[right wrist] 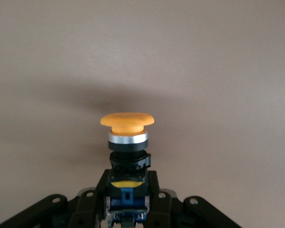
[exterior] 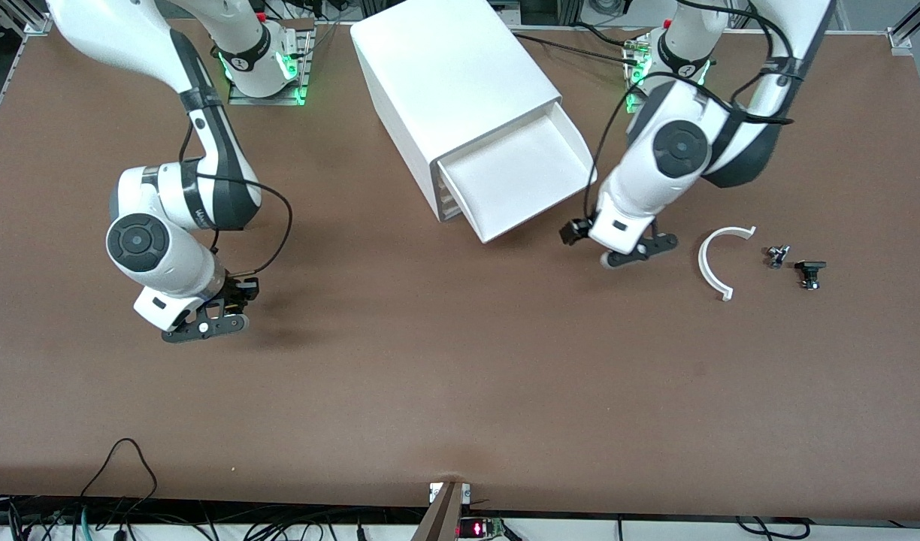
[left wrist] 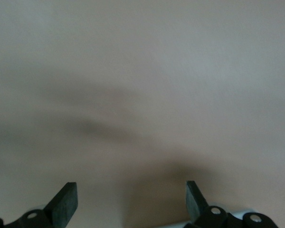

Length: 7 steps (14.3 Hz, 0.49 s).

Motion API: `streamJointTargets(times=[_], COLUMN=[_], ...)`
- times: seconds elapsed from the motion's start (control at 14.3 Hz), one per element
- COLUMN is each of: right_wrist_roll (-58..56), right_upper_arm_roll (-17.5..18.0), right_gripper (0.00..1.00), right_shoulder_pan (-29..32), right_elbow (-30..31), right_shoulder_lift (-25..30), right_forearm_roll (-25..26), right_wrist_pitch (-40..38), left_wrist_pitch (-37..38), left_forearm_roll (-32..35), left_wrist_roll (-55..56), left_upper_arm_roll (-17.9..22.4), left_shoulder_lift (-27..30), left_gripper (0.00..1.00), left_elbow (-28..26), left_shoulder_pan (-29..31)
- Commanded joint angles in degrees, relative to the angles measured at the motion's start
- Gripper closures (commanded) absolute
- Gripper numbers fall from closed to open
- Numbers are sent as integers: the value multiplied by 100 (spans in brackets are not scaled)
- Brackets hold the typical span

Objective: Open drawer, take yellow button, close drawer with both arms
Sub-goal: 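Push the drawer shut with the left gripper while the right gripper carries the button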

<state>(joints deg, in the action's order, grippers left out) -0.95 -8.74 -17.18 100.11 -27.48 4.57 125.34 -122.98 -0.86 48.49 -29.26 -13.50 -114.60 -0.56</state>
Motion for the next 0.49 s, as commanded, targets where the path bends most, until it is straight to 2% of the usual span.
streamJointTargets(times=[0.0,0.42], right_wrist_roll=[-405,-1336], right_upper_arm_roll=[126,179], right_gripper=[85,85], right_shoulder_pan=[399,1014], right_elbow=[553,1212], right_shoulder_lift=[147,-196], right_forearm_roll=[-36,-36], right_wrist_pitch=[596,1843], left_wrist_pitch=[-60,115], left_forearm_roll=[-282,-1153], left_wrist_roll=[397,416], left_upper_arm_roll=[-517,-1256], left_shoulder_lift=[155,383], left_gripper=[0,0], left_elbow=[-317,-731], left_shoulder_pan=[-15,-6])
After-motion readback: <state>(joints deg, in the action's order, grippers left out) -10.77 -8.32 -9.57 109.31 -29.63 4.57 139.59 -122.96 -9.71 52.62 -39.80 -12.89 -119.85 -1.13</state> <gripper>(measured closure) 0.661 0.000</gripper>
